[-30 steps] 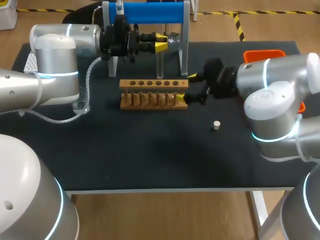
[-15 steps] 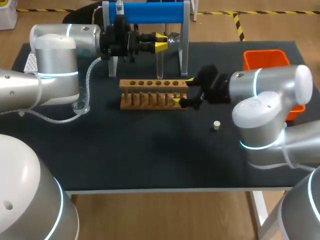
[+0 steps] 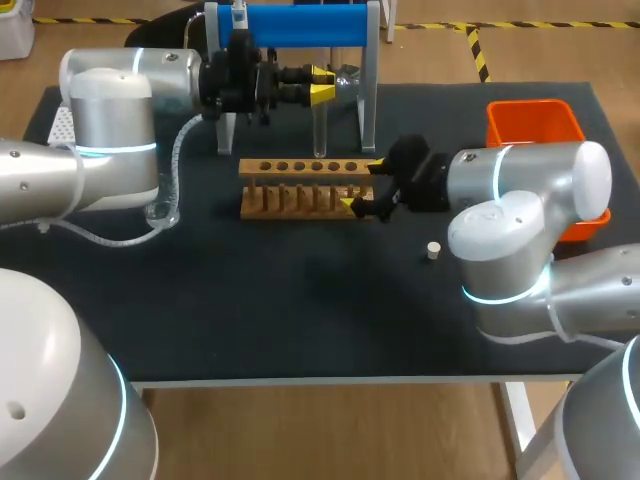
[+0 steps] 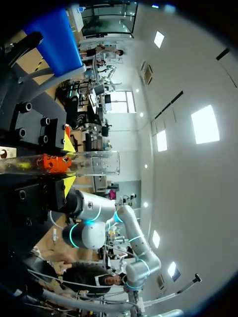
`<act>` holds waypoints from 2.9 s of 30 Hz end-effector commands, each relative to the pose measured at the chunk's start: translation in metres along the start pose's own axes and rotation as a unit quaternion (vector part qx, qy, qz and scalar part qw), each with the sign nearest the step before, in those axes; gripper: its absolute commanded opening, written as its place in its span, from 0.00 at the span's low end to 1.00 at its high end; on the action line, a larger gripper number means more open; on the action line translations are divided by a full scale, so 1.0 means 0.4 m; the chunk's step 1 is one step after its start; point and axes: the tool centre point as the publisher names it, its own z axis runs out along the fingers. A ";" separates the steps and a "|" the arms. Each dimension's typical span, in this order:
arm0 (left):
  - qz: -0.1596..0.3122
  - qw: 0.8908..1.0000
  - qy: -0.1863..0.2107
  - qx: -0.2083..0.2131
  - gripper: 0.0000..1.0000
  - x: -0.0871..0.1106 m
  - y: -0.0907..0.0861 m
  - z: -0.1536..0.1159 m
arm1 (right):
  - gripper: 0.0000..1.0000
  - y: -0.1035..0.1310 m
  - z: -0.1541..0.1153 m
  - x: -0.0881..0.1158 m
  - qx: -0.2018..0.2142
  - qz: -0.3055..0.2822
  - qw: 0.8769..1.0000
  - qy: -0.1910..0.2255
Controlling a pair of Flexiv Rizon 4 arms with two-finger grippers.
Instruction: Invert the test tube, pick up the pipette, mount the tip to pipette, aspirate from beaker and dispense into the tube, eject the tip, return the pipette, and cap with the stopper.
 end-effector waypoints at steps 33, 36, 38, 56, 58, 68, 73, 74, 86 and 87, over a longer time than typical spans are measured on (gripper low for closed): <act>-0.001 1.000 0.001 -0.005 0.00 -0.018 0.007 0.005 | 1.00 -0.001 0.011 0.006 0.000 0.002 1.000 -0.006; -0.006 1.000 -0.002 -0.004 0.00 -0.026 0.014 0.008 | 1.00 -0.001 0.011 0.006 0.000 0.002 1.000 -0.006; -0.006 1.000 -0.003 -0.010 0.00 -0.029 0.017 0.010 | 1.00 -0.001 0.011 0.006 0.000 0.002 1.000 -0.006; 0.007 0.998 -0.065 -0.011 0.00 -0.038 0.054 0.005 | 1.00 -0.001 0.011 0.006 0.000 0.002 1.000 -0.006; 0.006 0.998 -0.066 -0.011 0.00 -0.039 0.059 0.003 | 1.00 -0.001 0.011 0.006 0.000 0.002 1.000 -0.006; 0.003 0.997 -0.071 -0.014 0.00 -0.047 0.079 -0.001 | 1.00 -0.001 0.011 0.006 0.000 0.002 1.000 -0.006; 0.003 0.997 -0.074 -0.013 0.00 -0.051 0.091 -0.001 | 1.00 -0.001 0.011 0.006 0.000 0.002 1.000 -0.006; 0.002 0.997 -0.075 -0.012 0.00 -0.051 0.094 -0.001 | 1.00 -0.001 0.011 0.006 0.000 0.002 1.000 -0.006; 0.000 0.997 -0.076 -0.011 0.00 -0.061 0.119 0.000 | 1.00 -0.001 0.011 0.006 0.000 0.002 1.000 -0.006; -0.001 0.997 -0.076 -0.011 0.00 -0.061 0.122 0.000 | 1.00 -0.001 0.011 0.006 0.000 0.002 1.000 -0.006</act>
